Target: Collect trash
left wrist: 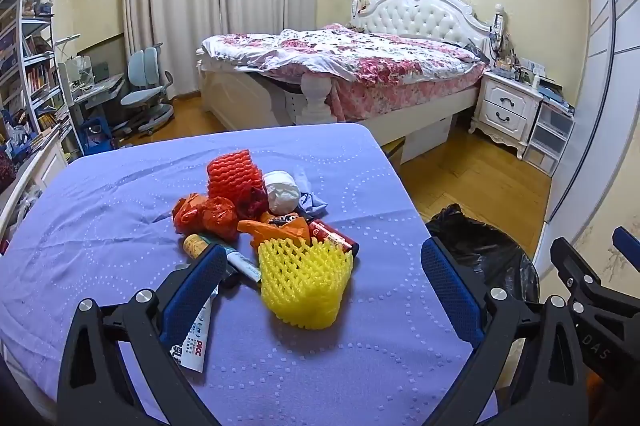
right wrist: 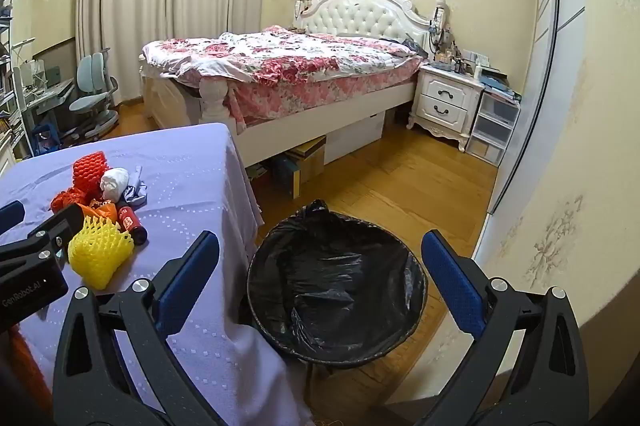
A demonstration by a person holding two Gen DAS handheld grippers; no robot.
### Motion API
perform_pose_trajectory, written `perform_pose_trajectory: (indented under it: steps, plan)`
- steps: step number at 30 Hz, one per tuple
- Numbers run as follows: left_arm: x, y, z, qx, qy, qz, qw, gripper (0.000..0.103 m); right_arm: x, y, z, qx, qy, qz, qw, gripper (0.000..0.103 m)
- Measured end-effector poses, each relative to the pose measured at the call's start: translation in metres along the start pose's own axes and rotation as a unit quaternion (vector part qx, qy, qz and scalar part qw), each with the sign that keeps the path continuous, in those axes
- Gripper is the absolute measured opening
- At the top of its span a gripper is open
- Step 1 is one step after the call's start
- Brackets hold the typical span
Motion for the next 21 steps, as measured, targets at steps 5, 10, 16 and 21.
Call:
perform_pose_trajectory:
  steps: [5,10,16,21]
  plan:
    - [-0.0005,-0.0008,-0.0013,0.013,-0.005,0.009,0.9999,0.097,0.0013,-0.0066,-0.003,0.003,-0.003,-0.002,1.0,0.099]
    - [-0.0003,0.0004,-0.0005,0.01,0.001,0.004,0.9999,0.097,0.0007,-0.0061,-0.0027,0.007,0.001,-0.004,1.0,0.099]
    - [-0.0009,-0.0032,0.0008,0.008,0.002,0.005,1.0,0.097,0.003,-0.0086,-0.001,0.011,0.008,-0.006,1.0,0.099]
    - [-0.0004,-0.004,0.0001,0.01,0.001,0.005,0.9999,0.097,0.0025,-0.0098,-0.0012,0.012,0.008,-0.005,1.0,0.099]
Point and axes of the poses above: each gripper's, at about its wrist camera, not at the fingertips, and x roughly the way its jaws point, y to its left, z to its top, the point moved 9 cm from there along x, roughly the way its jaws point, and after that the axes turned 7 degrees about -x, right-handed, at the moved point
